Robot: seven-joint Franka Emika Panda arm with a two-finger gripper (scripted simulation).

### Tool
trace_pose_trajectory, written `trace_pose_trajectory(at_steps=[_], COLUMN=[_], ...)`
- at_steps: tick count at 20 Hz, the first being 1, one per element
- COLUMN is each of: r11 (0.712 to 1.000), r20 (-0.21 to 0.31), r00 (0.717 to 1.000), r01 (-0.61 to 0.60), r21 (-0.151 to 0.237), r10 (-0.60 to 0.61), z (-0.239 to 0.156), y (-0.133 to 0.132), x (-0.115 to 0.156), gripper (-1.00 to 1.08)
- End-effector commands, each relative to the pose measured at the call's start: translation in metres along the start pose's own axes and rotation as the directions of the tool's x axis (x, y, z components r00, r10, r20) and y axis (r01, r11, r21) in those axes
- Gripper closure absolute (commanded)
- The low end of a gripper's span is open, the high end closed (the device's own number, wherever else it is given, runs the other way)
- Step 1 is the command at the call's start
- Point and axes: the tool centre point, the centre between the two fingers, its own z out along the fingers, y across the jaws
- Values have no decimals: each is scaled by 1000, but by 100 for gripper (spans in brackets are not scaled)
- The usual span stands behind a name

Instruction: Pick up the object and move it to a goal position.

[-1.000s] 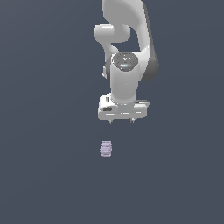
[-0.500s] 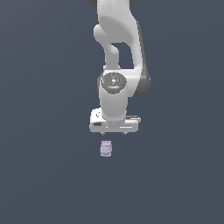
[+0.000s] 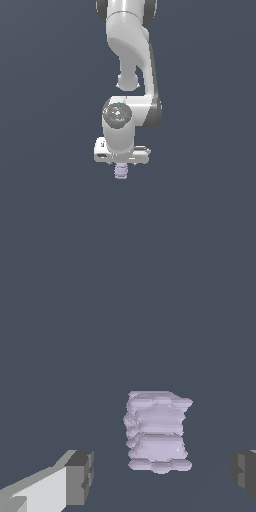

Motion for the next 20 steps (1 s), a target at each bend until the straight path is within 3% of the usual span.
trace_pose_trajectory(at_steps=[1, 9, 20], r11=[1000, 1000, 1000], r20=[-1, 0, -1], r00=[1000, 1000, 1000], r01=[-4, -6, -7], r21=[-2, -4, -4], r10=[4, 6, 7], z=[5, 11, 58], y=[4, 6, 7], x=[4, 5, 5], gripper=[-92, -92, -92])
